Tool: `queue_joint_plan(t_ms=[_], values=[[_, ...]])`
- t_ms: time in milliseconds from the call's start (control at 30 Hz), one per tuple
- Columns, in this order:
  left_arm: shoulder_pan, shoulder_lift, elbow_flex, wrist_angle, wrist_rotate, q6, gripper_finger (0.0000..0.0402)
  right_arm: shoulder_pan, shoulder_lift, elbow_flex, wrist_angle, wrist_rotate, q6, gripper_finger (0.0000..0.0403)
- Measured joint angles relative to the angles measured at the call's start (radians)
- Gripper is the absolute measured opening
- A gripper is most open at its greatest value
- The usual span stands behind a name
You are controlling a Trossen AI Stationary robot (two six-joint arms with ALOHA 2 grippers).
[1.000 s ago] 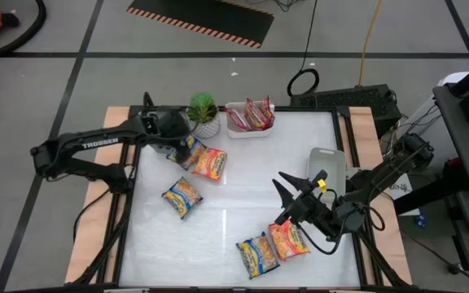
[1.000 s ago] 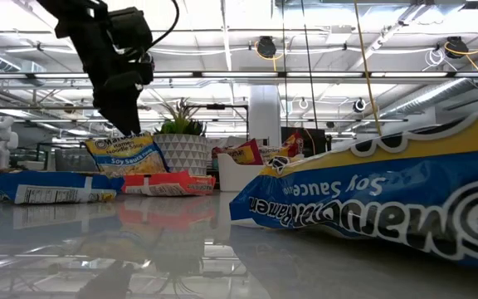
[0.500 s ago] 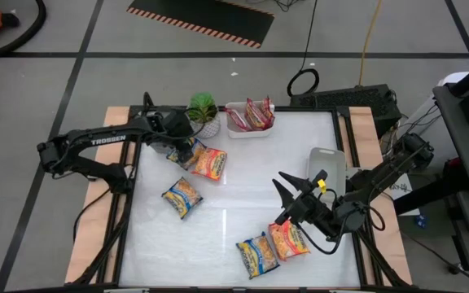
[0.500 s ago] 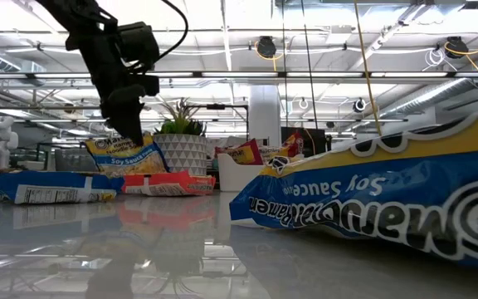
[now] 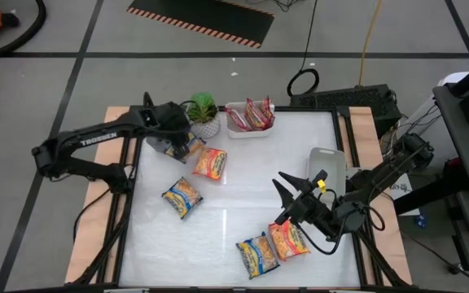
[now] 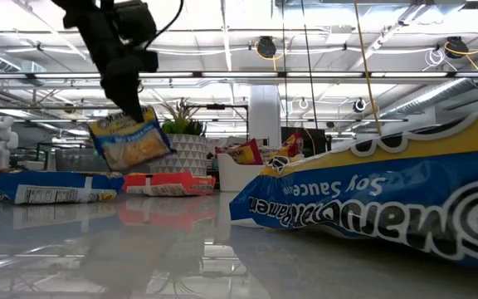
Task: Sort Maruchan noodles
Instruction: Put the middle blue noodle pack into the black bin
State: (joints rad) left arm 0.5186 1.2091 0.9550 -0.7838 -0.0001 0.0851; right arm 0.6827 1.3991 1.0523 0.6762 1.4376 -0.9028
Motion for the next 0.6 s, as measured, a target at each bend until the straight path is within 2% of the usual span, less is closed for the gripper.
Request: queue_joint_plan(t_ms=[133, 233, 333, 467, 600], values=[[-0.001, -0.014, 0.126, -0.120, -0.031, 0.103, 0.0065, 0.000, 0.000, 0.000, 0.000, 0.000, 0.000, 0.0116], [0.000, -0.014, 0.216, -0.208, -0.144, 0.233, 0.0065, 0.000, 0.000, 0.000, 0.000, 0.000, 0.000, 0.0116], [0.001, -0.015, 0.271, -0.212, -0.256, 0.412, 0.0065, 0.000, 0.000, 0.000, 0.000, 0.000, 0.000, 0.0116], [0.014, -0.014, 0.293, -0.209, -0.275, 0.601, 0.0065, 0.000, 0.000, 0.000, -0.017, 0.001, 0.000, 0.0116], [0.052, -0.014, 0.280, -0.212, -0.277, 0.697, 0.0065, 0.000, 0.000, 0.000, -0.030, 0.003, 0.000, 0.0116]])
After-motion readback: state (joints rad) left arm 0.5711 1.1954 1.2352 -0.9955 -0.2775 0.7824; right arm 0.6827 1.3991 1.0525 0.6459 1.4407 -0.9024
